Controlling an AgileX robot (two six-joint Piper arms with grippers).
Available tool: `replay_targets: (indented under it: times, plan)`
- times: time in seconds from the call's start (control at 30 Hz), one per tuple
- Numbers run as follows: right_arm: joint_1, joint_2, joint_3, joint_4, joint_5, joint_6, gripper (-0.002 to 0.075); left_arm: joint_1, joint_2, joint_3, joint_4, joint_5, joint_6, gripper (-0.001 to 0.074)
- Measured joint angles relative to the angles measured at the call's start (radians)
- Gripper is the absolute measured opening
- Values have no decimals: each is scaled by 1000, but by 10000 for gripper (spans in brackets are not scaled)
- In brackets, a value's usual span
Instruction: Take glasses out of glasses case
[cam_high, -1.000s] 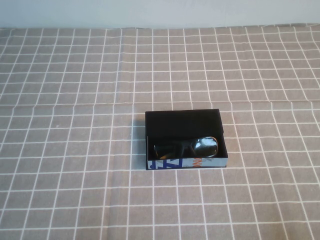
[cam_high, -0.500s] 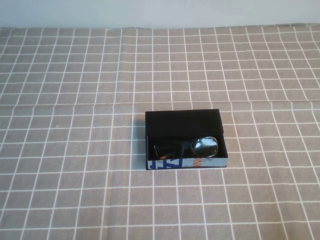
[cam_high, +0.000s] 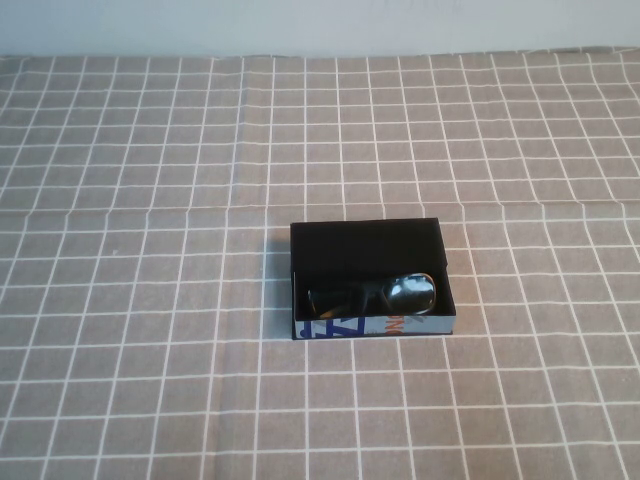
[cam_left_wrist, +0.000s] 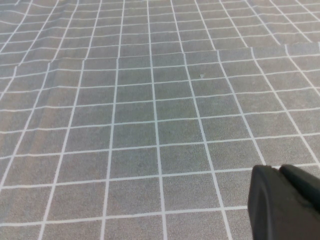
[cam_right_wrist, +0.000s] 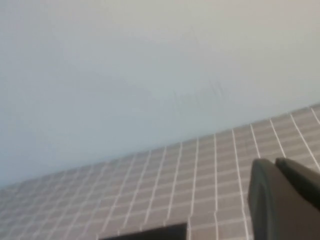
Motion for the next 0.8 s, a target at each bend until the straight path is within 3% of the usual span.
replay_targets:
  times: [0.13, 0.5, 0.6, 0.8]
  plan:
    - [0, 177, -64, -2, 53, -82, -19, 0, 0, 0, 0, 0, 0, -5]
    - [5, 781, -565, 71, 515, -633, -18, 0, 0, 0, 0, 0, 0, -5]
    - [49, 947, -701, 61, 652, -707, -18, 0, 0, 0, 0, 0, 0, -5]
    - [229, 1252, -927, -108, 783, -765, -18, 0, 0, 0, 0, 0, 0, -5]
